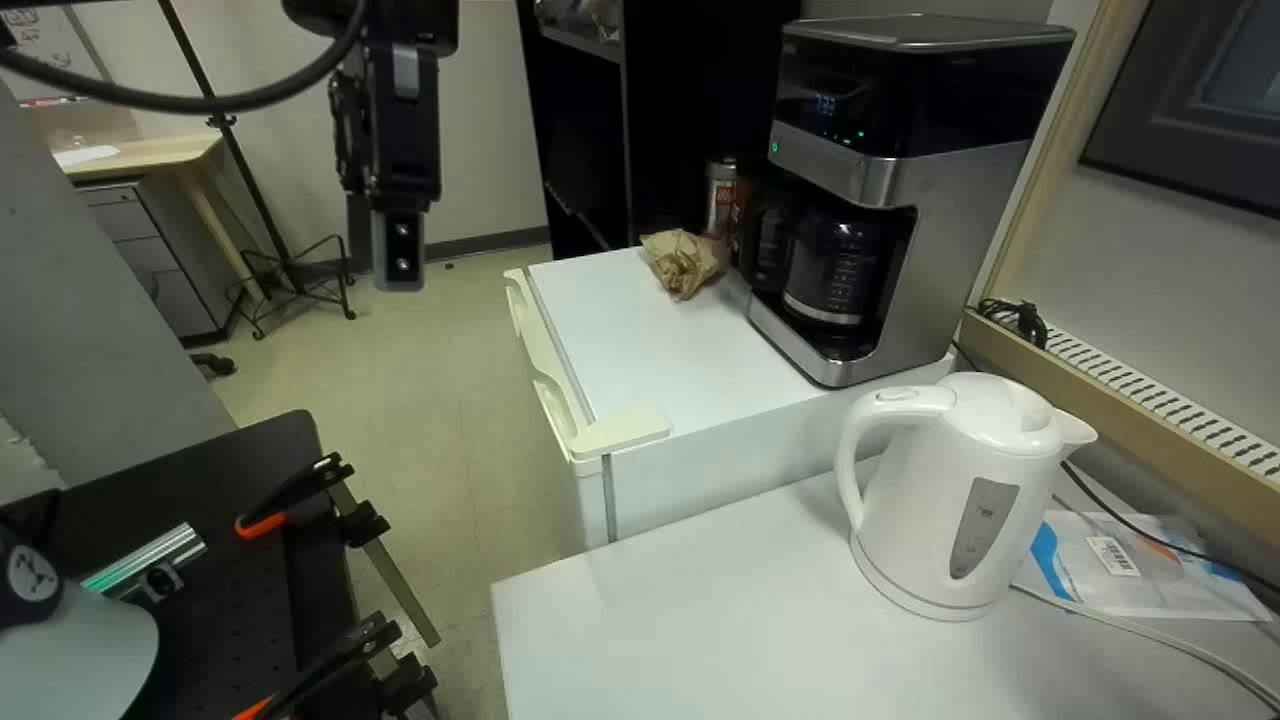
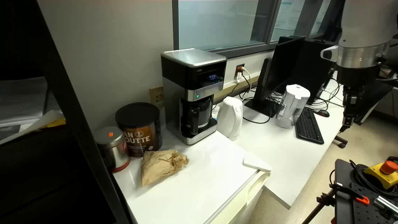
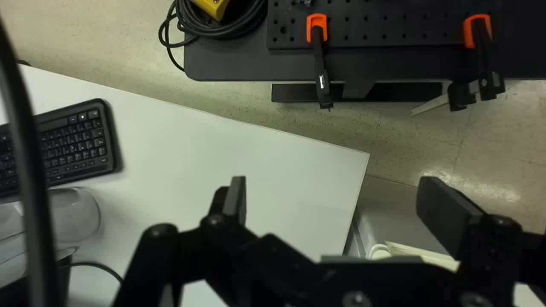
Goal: Press a button on the right side of the coffee maker
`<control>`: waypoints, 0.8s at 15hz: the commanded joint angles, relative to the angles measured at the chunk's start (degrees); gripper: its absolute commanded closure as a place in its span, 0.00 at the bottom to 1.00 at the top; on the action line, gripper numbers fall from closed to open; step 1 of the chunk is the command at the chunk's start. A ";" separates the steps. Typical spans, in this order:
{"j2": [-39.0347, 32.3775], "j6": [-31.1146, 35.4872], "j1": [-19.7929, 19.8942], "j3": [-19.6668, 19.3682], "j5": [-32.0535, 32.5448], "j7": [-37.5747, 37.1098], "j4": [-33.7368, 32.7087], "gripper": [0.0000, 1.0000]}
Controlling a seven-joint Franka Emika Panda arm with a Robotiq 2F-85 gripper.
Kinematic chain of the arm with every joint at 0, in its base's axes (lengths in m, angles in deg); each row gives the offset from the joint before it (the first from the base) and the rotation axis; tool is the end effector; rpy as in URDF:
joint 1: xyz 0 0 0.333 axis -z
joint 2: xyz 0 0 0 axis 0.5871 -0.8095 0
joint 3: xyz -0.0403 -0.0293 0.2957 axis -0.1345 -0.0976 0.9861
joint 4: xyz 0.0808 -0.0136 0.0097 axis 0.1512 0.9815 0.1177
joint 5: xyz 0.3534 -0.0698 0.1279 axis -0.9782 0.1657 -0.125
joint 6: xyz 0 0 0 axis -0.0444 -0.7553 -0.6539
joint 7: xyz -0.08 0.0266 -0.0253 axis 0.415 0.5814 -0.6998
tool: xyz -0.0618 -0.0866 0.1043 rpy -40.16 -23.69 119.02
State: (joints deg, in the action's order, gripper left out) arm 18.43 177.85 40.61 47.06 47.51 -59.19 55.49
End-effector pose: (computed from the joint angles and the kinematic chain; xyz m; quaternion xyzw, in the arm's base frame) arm 0.3441 -0.0465 0.3759 0.9831 0.0001 -0.1435 0.1136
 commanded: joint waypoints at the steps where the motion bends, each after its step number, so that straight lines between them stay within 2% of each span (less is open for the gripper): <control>1: -0.04 -0.25 -1.02 -0.90 0.33 -0.36 -0.14 0.00; 8: -0.28 0.16 -1.03 -0.76 0.72 -0.37 -0.21 0.00; 12: -2.40 5.10 -2.00 -0.37 3.51 1.44 -0.86 0.00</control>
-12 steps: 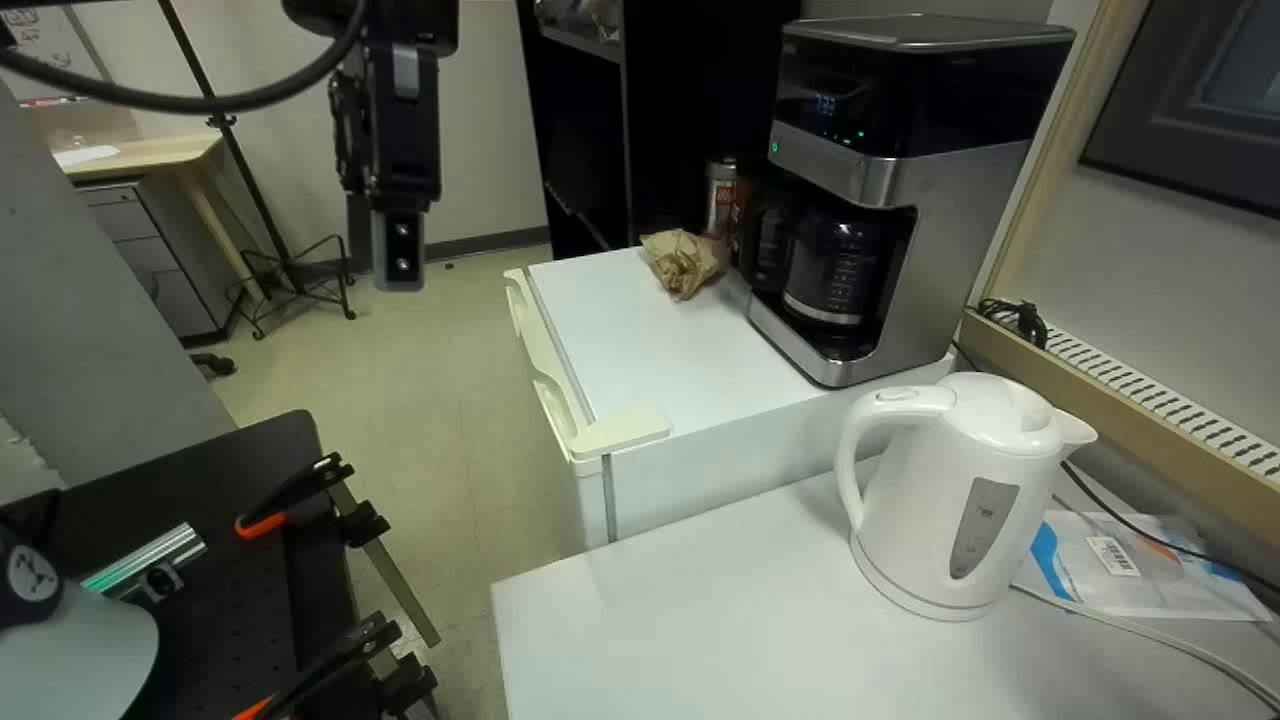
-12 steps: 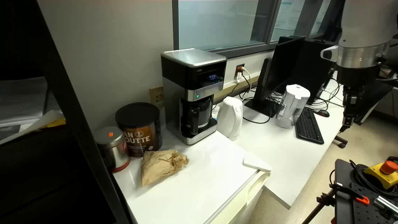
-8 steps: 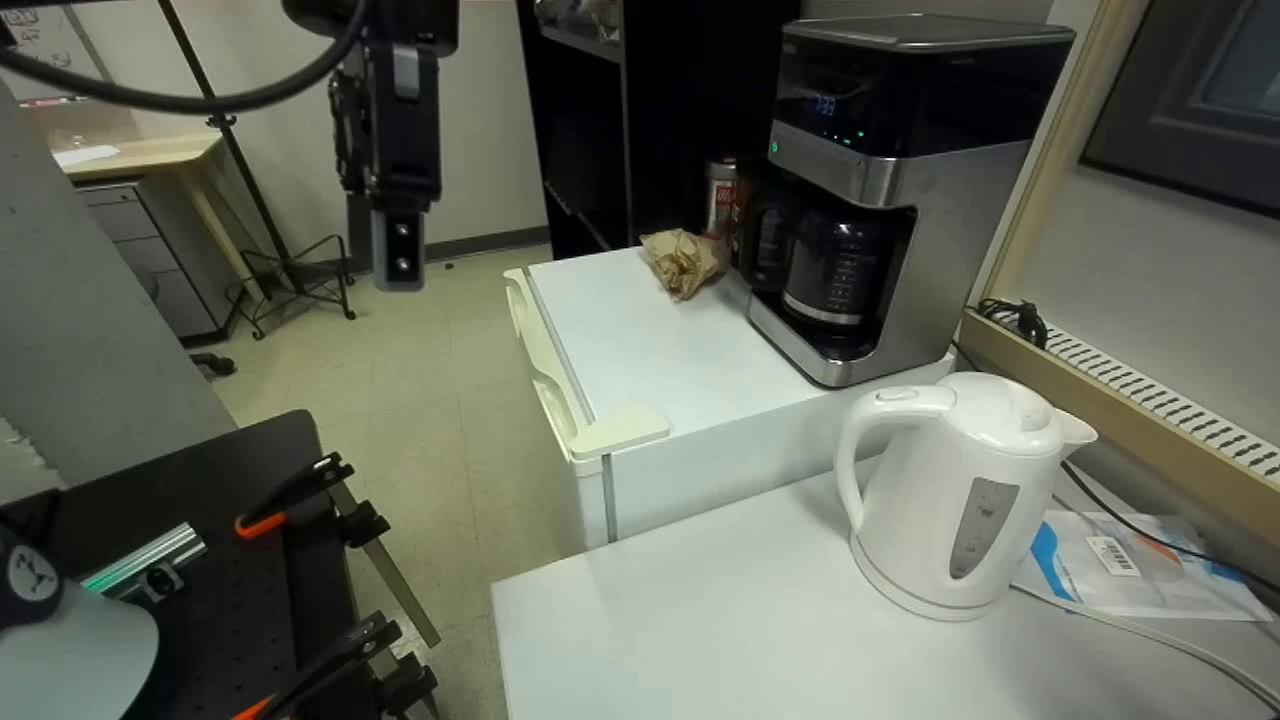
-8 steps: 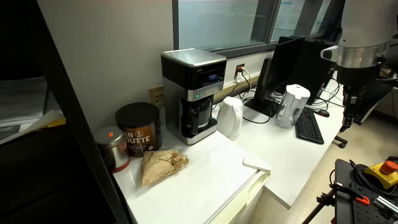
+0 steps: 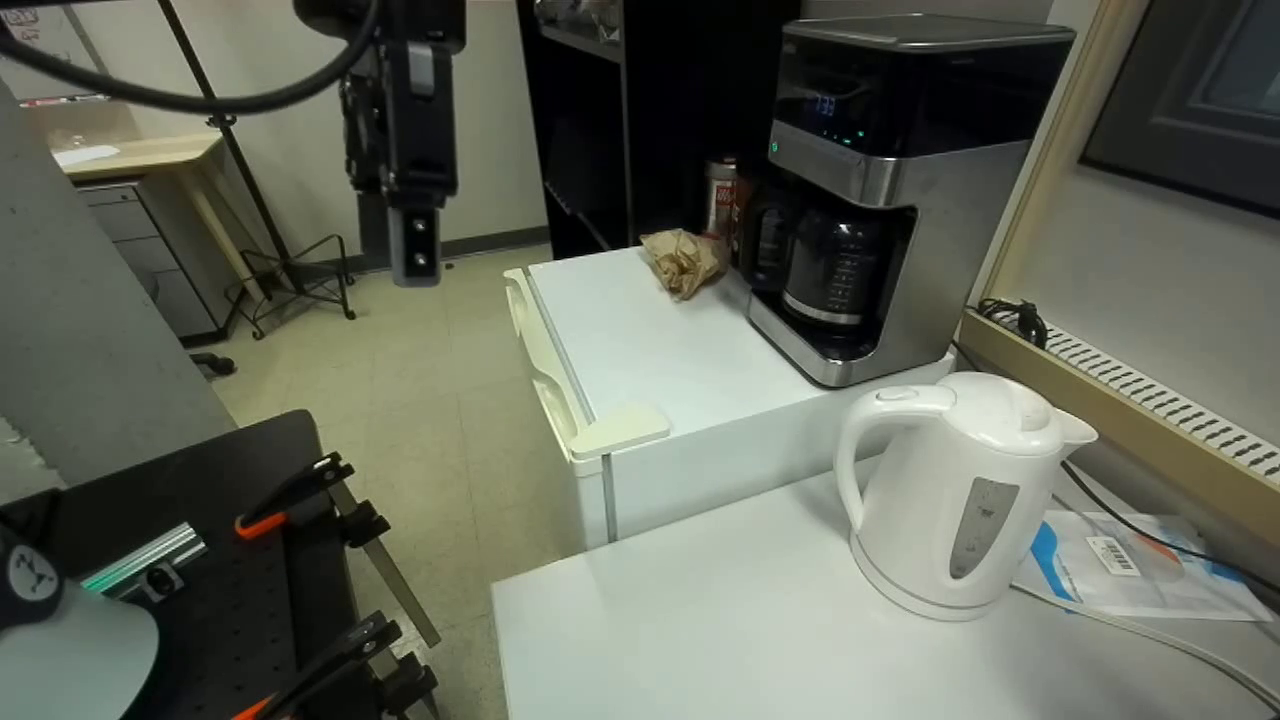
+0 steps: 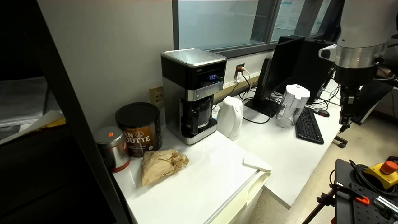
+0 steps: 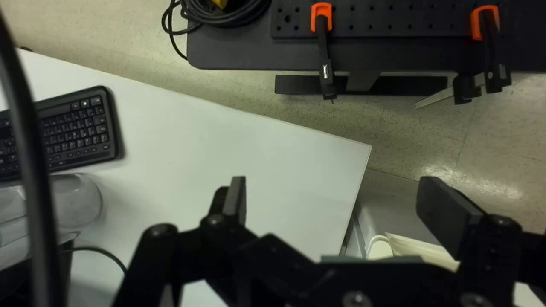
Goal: Press a button on the right side of the coffee maker
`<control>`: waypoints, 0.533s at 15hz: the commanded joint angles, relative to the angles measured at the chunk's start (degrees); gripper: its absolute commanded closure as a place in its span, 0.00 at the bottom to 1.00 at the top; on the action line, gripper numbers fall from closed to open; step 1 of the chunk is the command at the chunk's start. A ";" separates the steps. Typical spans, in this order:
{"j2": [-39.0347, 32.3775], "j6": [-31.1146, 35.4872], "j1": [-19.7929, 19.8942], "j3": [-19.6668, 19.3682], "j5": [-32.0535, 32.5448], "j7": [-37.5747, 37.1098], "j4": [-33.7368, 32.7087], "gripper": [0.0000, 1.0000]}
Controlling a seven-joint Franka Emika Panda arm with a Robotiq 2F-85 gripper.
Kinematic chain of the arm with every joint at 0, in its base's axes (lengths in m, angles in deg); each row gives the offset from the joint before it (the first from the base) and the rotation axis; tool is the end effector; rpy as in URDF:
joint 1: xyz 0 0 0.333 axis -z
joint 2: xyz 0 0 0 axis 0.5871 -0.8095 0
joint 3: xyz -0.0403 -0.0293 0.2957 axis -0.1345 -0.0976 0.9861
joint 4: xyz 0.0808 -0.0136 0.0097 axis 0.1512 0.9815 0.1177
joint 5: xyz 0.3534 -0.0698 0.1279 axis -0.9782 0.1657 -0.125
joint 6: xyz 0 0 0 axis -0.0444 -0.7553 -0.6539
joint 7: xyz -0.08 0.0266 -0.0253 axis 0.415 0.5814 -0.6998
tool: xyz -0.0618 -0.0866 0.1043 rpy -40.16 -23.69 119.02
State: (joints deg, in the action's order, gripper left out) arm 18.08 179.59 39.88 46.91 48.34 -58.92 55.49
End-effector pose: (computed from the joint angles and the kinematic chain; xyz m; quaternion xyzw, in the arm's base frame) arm 0.3501 -0.0442 0.3754 0.9841 0.0122 -0.1311 0.1195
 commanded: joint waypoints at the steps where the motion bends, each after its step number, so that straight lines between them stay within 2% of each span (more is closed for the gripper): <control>1: -2.52 5.45 -1.43 0.04 4.26 1.39 -0.87 0.00; 7: -5.93 21.77 -2.74 -0.13 13.30 6.29 -1.19 0.00; 8: -6.52 24.97 -2.93 -0.48 13.73 7.64 -1.35 0.25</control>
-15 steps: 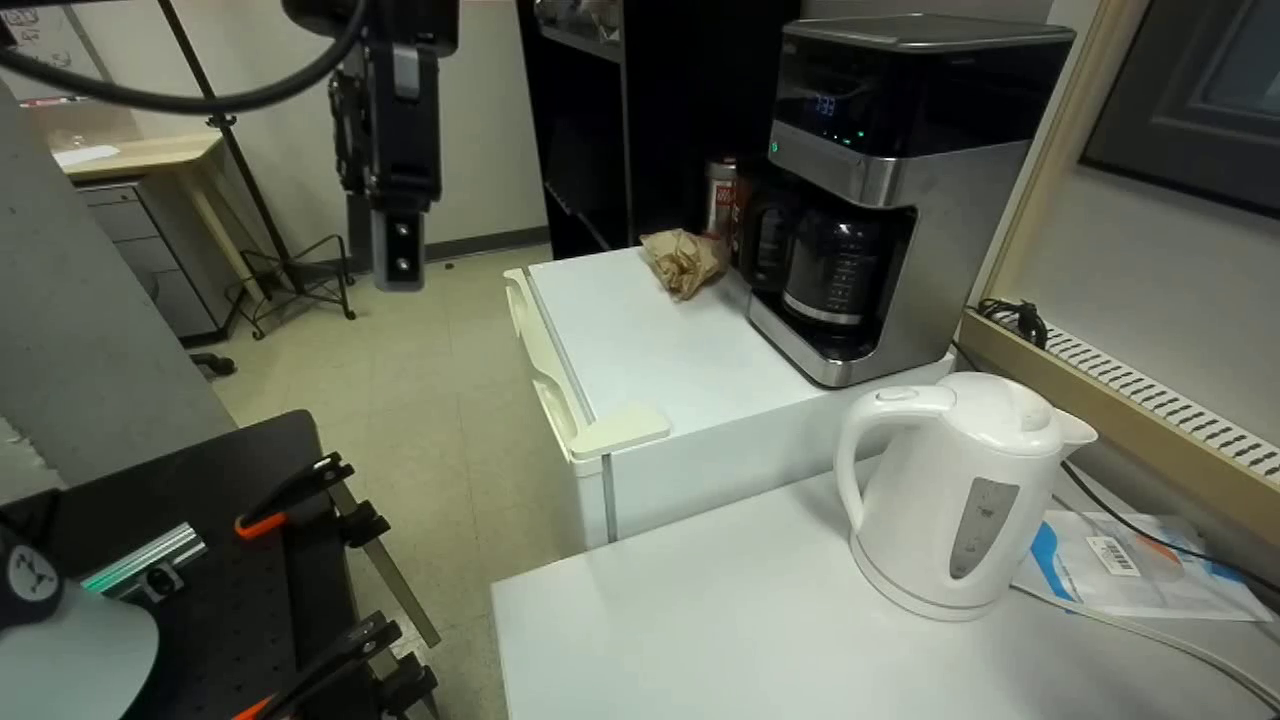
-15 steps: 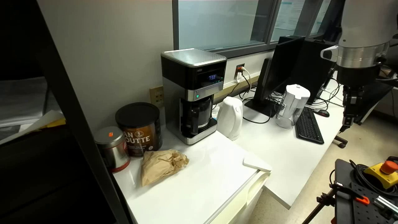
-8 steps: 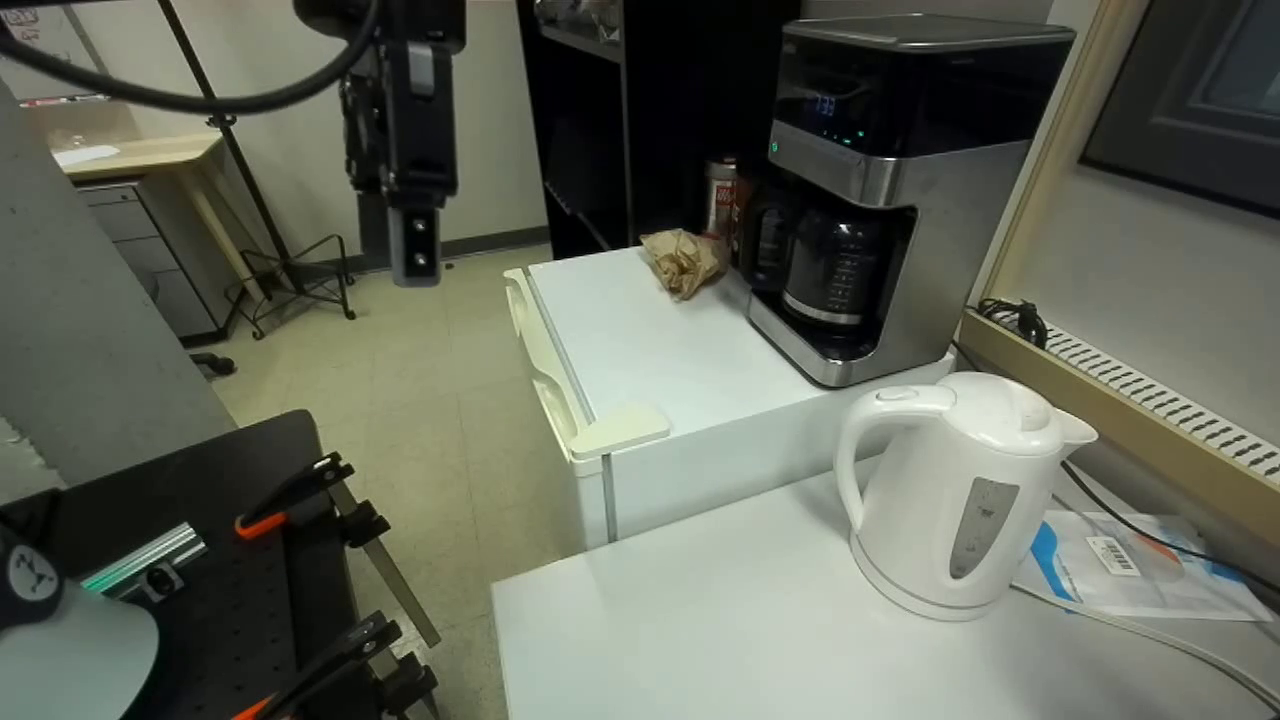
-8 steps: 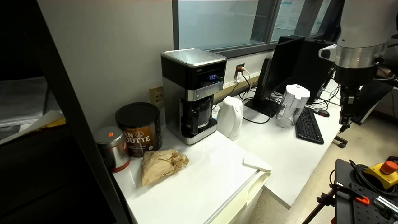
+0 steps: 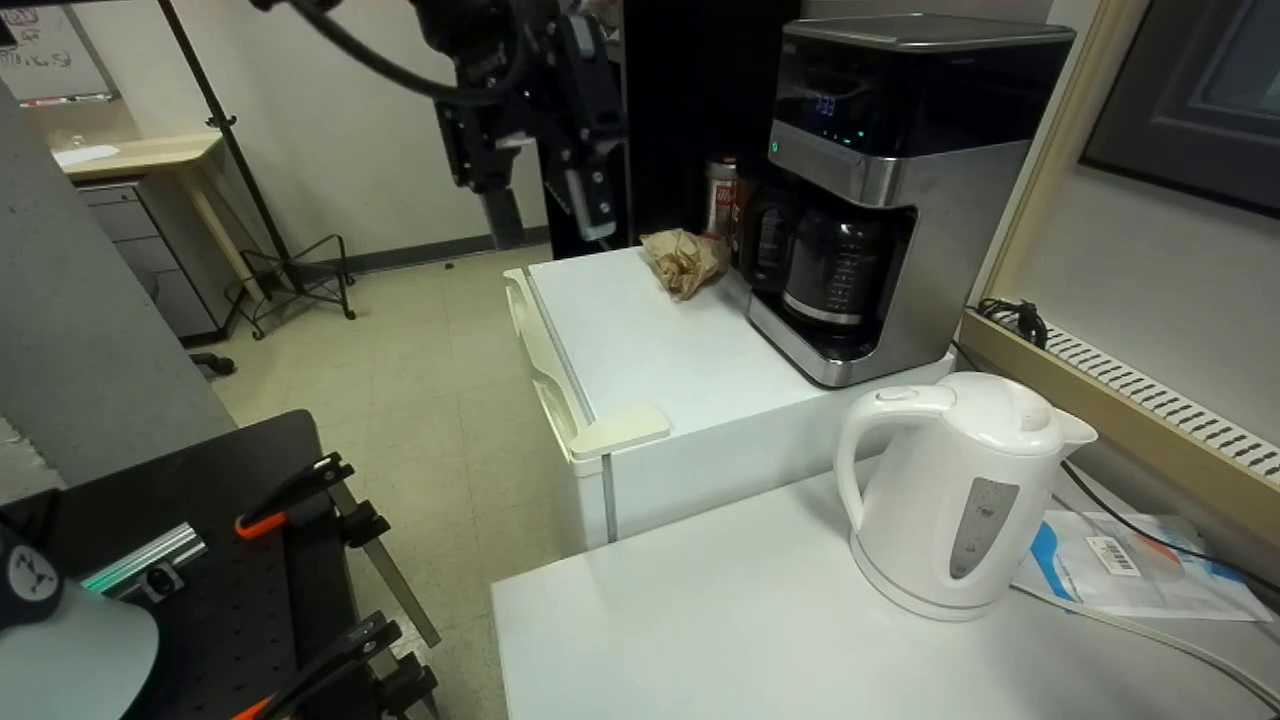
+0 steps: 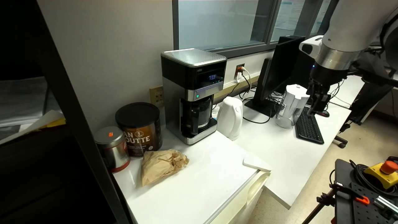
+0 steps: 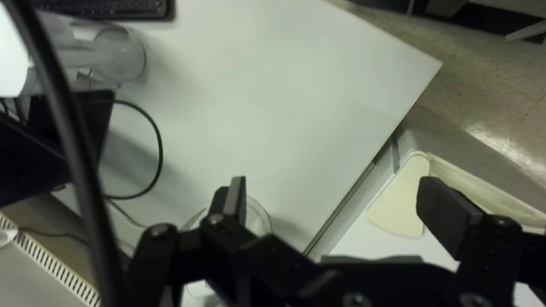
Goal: Press a button on the right side of the coffee maker
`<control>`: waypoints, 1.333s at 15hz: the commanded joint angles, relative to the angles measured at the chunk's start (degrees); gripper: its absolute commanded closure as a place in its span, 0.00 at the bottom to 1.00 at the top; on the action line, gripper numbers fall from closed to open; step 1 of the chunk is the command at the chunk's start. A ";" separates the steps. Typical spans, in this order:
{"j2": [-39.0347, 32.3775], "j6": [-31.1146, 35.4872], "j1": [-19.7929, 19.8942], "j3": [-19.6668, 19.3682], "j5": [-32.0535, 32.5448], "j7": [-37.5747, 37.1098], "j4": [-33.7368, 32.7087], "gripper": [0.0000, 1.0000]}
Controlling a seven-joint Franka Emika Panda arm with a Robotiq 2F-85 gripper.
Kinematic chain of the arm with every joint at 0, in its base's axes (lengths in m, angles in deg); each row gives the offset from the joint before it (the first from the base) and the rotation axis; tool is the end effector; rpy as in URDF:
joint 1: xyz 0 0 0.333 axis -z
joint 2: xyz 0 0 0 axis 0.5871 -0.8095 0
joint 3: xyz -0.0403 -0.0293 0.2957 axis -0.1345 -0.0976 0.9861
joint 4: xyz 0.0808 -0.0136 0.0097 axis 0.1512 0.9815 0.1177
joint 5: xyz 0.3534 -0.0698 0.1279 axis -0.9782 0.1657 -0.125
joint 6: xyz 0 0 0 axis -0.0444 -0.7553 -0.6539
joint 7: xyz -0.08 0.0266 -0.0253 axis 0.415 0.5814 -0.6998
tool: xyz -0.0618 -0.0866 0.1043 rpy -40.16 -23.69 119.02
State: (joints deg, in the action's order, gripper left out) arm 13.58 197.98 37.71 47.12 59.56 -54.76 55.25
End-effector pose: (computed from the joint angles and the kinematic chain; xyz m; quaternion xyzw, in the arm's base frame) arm 0.4090 -0.0341 0.3723 0.9710 0.1409 -0.0133 0.1925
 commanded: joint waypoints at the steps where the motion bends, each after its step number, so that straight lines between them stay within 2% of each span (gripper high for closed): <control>1: -2.64 9.38 -0.61 -0.77 3.31 4.47 -1.25 0.28; 2: -3.14 12.24 -0.63 -1.09 3.39 5.92 -1.43 0.33; 6: -4.80 22.63 0.00 -2.03 3.68 10.07 -1.32 0.65; 10: -8.02 30.29 1.58 -2.08 5.71 11.17 -2.52 0.95; 11: -8.88 32.02 2.22 -1.88 6.93 10.70 -2.92 1.00; 14: -11.77 36.16 3.73 -1.44 11.14 9.22 -4.63 1.00; 17: -14.83 39.86 5.69 -0.82 18.30 5.58 -7.30 1.00; 20: -18.46 42.22 6.16 -0.50 23.38 2.08 -10.54 1.00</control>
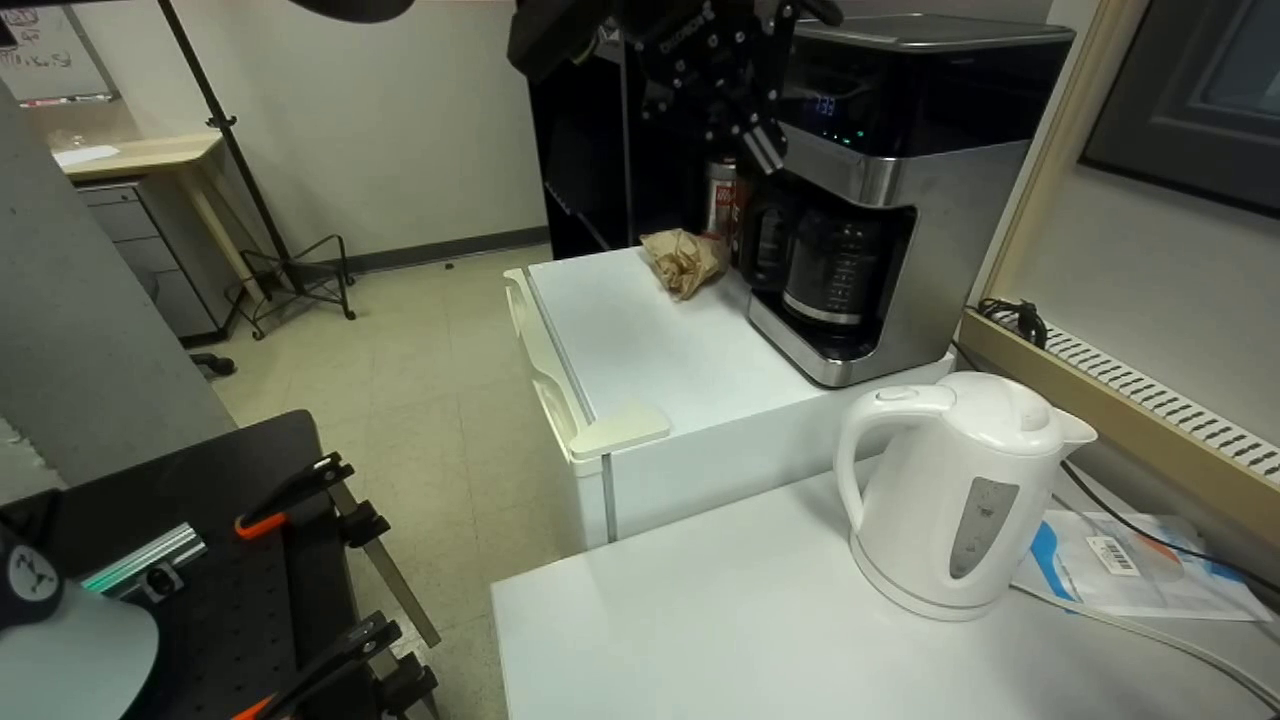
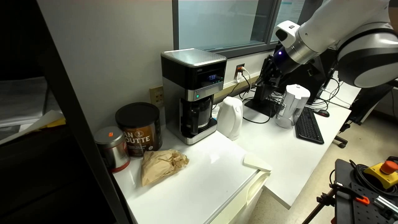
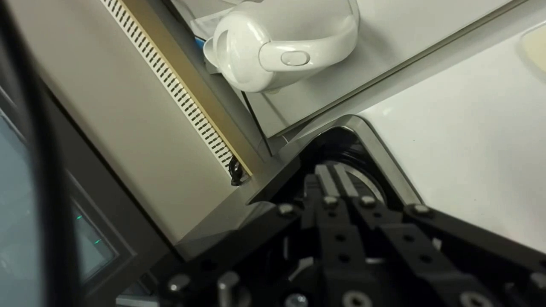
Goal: Press a button on the right side of the coffee maker
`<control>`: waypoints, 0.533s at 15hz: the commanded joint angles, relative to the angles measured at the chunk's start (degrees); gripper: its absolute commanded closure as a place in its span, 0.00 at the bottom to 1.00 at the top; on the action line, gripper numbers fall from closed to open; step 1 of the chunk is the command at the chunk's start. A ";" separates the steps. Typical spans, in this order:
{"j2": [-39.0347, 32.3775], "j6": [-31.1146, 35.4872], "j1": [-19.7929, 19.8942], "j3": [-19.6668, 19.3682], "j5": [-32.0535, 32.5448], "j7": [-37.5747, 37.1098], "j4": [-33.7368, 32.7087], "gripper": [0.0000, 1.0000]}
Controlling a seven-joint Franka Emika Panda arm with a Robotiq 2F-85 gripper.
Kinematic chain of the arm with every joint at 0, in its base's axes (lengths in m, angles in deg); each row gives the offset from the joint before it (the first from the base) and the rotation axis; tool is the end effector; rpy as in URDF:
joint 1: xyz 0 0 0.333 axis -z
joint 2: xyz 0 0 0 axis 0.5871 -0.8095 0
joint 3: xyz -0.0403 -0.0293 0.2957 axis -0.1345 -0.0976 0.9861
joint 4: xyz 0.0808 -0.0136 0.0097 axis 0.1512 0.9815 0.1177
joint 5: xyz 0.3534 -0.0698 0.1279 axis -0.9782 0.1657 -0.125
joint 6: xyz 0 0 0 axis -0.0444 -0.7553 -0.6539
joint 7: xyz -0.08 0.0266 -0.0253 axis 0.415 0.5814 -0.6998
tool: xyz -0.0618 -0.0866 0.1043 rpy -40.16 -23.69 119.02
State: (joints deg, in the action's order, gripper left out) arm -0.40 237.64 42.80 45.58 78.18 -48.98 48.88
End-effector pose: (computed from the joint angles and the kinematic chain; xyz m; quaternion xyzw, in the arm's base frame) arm 0.5209 -0.0352 0.3808 0.8864 0.3253 0.2184 0.2465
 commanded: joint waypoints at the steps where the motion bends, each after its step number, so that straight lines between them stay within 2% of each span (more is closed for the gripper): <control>1: -5.50 3.19 1.08 1.10 6.30 -4.98 -5.17 1.00; 8: -12.55 5.30 -0.13 1.70 13.55 -11.83 -11.63 1.00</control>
State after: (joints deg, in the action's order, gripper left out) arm -9.25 241.38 42.99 46.91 88.53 -57.56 41.00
